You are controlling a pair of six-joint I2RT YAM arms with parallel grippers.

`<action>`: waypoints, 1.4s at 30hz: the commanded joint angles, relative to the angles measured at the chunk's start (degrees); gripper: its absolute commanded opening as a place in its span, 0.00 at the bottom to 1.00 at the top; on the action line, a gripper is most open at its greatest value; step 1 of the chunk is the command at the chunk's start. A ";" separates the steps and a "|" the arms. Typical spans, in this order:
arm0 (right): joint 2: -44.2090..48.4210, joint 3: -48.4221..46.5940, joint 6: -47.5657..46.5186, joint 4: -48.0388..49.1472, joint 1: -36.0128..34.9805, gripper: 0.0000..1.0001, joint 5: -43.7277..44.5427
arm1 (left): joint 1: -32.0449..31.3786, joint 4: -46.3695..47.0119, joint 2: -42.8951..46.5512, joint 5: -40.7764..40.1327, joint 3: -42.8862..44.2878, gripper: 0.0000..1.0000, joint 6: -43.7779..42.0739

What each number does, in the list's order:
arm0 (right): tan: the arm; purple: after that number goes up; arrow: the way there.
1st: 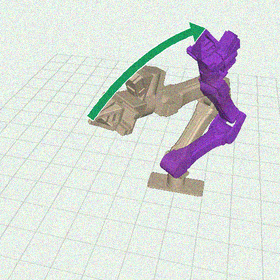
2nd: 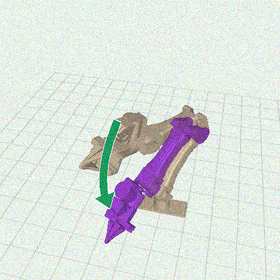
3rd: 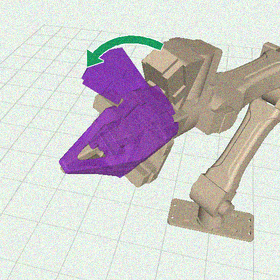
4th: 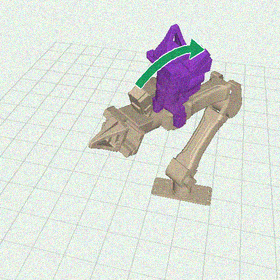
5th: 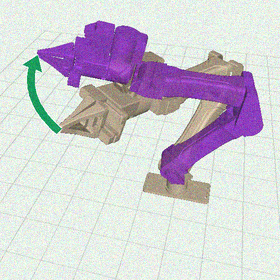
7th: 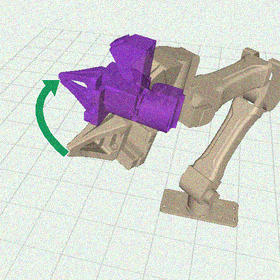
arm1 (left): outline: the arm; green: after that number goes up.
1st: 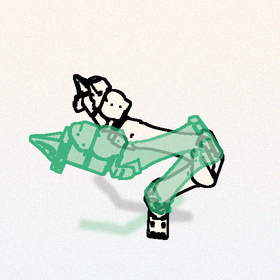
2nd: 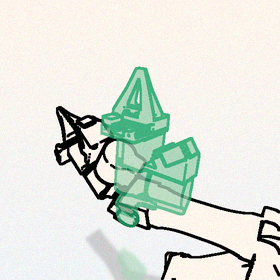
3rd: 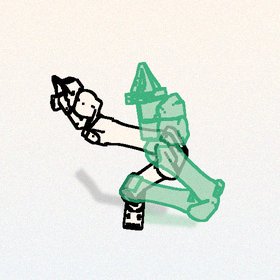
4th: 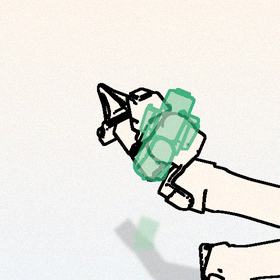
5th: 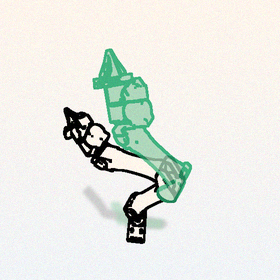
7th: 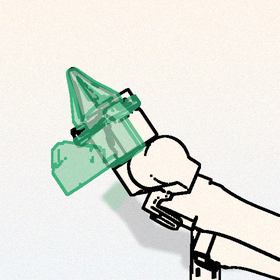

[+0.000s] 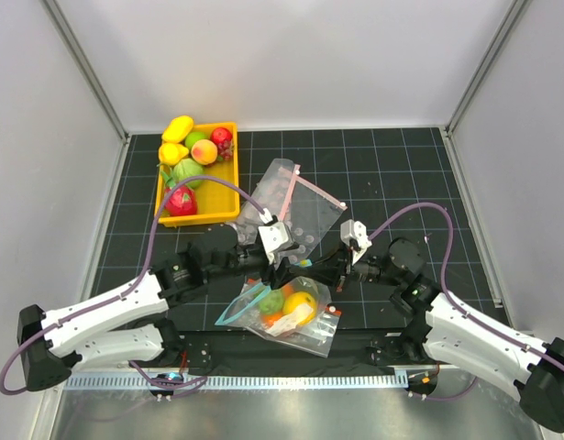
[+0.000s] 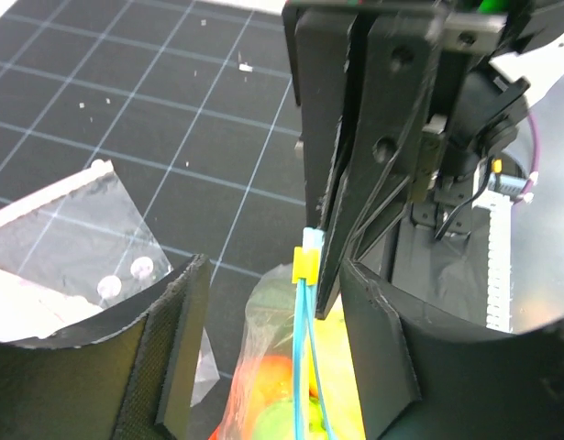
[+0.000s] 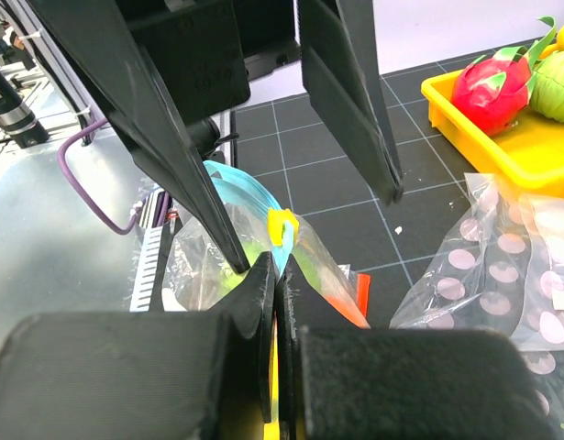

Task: Place the food in the zip-top bag and seal the zipper
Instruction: Zip the zipper food storage bag at the center of the board.

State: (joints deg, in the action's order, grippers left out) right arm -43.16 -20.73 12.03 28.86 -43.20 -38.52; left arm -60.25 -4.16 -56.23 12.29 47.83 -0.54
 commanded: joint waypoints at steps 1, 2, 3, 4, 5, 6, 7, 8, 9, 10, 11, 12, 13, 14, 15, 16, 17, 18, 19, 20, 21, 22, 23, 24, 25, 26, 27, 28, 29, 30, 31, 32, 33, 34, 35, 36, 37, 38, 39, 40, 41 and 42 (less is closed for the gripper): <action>-0.08 -2.73 -1.22 1.81 -0.57 0.01 -0.06 | 0.04 3.90 1.65 1.68 1.30 0.61 -0.61; -0.09 -2.74 -1.22 1.81 -0.48 0.01 -0.06 | 0.04 3.90 1.82 1.94 1.38 0.61 -0.52; 0.00 -2.74 -1.22 1.72 -0.66 0.01 -0.06 | 0.04 3.81 2.00 2.12 1.38 0.61 -0.52; -0.08 -2.82 -1.31 1.64 -0.66 0.01 0.03 | 0.04 3.90 2.00 2.21 1.30 0.61 -0.43; 0.00 -2.74 -1.31 1.64 -0.74 0.01 0.03 | 0.04 3.90 2.09 2.29 1.30 0.61 -0.43; 0.00 -2.74 -1.40 1.55 -0.66 0.01 0.03 | 0.04 3.99 2.09 2.30 1.30 0.61 -0.43; -0.08 -2.82 -1.40 1.55 -0.66 0.01 0.03 | 0.04 3.90 1.91 2.12 1.30 0.60 -0.52; 0.00 -2.82 -1.40 1.46 -0.74 0.01 0.03 | 0.04 3.90 1.56 2.21 1.38 0.56 -0.61; 0.00 -2.82 -1.48 1.46 -0.75 0.01 0.03 | 0.04 3.90 1.30 2.64 1.56 0.52 -0.61; 0.00 -2.82 -1.49 1.37 -0.83 0.01 0.03 | 0.04 3.90 0.69 2.65 2.00 0.52 -0.61; 0.00 -2.91 -1.49 1.37 -0.83 0.01 0.03 | 0.04 3.64 0.42 2.99 2.26 0.50 -0.61; 0.00 -2.91 -1.57 1.29 -0.92 0.01 0.03 | 0.13 3.55 0.24 3.00 2.44 0.49 -0.61; 0.09 -2.91 -1.57 1.28 -0.92 0.01 0.11 | 0.04 3.46 0.07 3.09 2.53 0.49 -0.61; 0.18 -2.91 -1.57 1.20 -0.92 0.01 0.11 | 0.04 3.46 -0.11 3.00 2.61 0.49 -0.69; 0.09 -3.00 -1.57 1.28 -1.01 0.01 0.11 | 0.04 3.46 -0.11 3.00 2.62 0.47 -0.69; 0.18 -2.91 -1.66 1.20 -1.01 0.01 0.03 | 0.04 3.46 -0.02 2.91 2.53 0.44 -0.78; 0.09 -3.00 -1.66 1.11 -1.10 0.01 0.11 | 0.04 3.55 -0.11 3.08 2.61 0.42 -0.87; 0.18 -2.91 -1.75 1.02 -1.10 0.01 0.11 | 0.04 3.55 -0.11 3.09 2.62 0.33 -0.87; 0.18 -3.00 -1.84 1.02 -1.18 0.01 0.11 | 0.04 3.55 -0.11 3.26 2.62 0.27 -0.87; 0.27 -3.00 -1.84 0.93 -1.10 0.01 0.20 | 0.04 3.55 0.06 3.09 2.62 0.22 -0.96; 0.27 -2.91 -1.92 0.85 -1.18 0.01 0.55 | 0.04 3.55 0.24 3.09 2.44 0.14 -1.05; 0.53 -2.91 -2.10 0.67 -1.18 0.01 0.90 | 0.04 3.46 0.41 3.09 2.35 0.11 -1.22; 0.70 -2.82 -2.19 0.58 -1.18 0.01 1.17 | 0.04 3.46 0.59 2.91 2.18 0.09 -1.14; 1.05 -2.56 -2.36 0.58 -1.18 0.01 1.43 | 0.04 3.55 1.03 2.91 2.00 0.06 -1.13; 1.49 -2.56 -2.36 0.58 -1.18 0.01 1.78 | 0.04 3.64 1.03 2.82 1.83 0.05 -1.13; 1.76 -2.39 -2.36 0.58 -1.18 0.01 1.87 | 0.04 3.55 1.21 2.74 1.74 0.04 -1.05; 2.11 -2.12 -2.36 0.49 -1.18 0.01 2.13 | 0.04 3.64 1.29 2.73 1.56 0.02 -1.13; 2.37 -1.95 -2.36 0.49 -1.18 0.01 2.66 | 0.04 3.64 1.21 2.65 1.47 0.01 -1.05; 3.07 -1.94 -2.36 0.58 -1.18 0.01 2.92 | 0.04 3.64 1.12 2.65 1.47 0.00 -1.05; 3.25 -1.60 -2.36 0.67 -1.18 0.01 3.10 | 0.04 3.55 1.12 2.73 1.39 0.00 -0.96; 3.60 -1.42 -2.36 0.84 -1.27 0.01 3.54 | 0.04 3.46 0.95 2.73 1.38 0.00 -0.78; 4.13 -1.33 -2.36 0.84 -1.27 0.01 3.89 | 0.04 3.37 0.94 2.65 1.38 0.00 -0.70; 4.48 -1.07 -2.10 0.93 -1.19 0.01 4.15 | 0.04 3.29 0.86 2.56 1.38 0.00 -0.52; 4.75 -0.80 -1.93 1.19 -1.18 0.01 4.51 | 0.04 3.28 0.77 2.73 1.47 0.00 -0.43; 4.92 -0.63 -1.84 1.72 -1.18 0.01 5.47 | 0.04 2.76 0.77 2.73 1.65 0.00 -0.34; 5.62 -0.28 -1.66 1.72 -1.18 0.01 5.82 | 0.04 2.67 0.77 2.91 1.74 0.00 -0.17; 5.80 -0.19 -1.66 1.72 -1.18 0.01 6.44 | 0.04 2.50 1.03 3.08 1.74 0.00 -0.08; 5.98 -0.10 -1.66 1.72 -1.18 0.01 7.40 | 0.04 2.23 1.12 3.17 1.74 0.00 0.01; 6.41 -0.01 -1.49 1.64 -1.10 0.01 7.76 | 0.04 2.23 1.21 3.26 1.65 0.00 0.01; 6.68 0.16 -1.40 1.64 -1.10 0.01 8.11 | 0.13 2.06 1.64 3.18 1.47 0.00 0.18; 6.94 0.25 -1.31 1.64 -1.10 0.01 9.07 | 0.04 1.88 1.73 3.26 1.30 0.00 0.27; 7.38 0.34 -1.22 1.46 -1.10 0.01 9.51 | 0.04 1.79 1.91 3.00 1.21 0.00 0.18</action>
State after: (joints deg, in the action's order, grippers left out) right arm -38.15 -20.43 10.66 25.96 -44.31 -32.53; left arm -60.51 -1.08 -56.14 16.10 48.01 -0.43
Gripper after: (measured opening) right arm 0.035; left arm 0.118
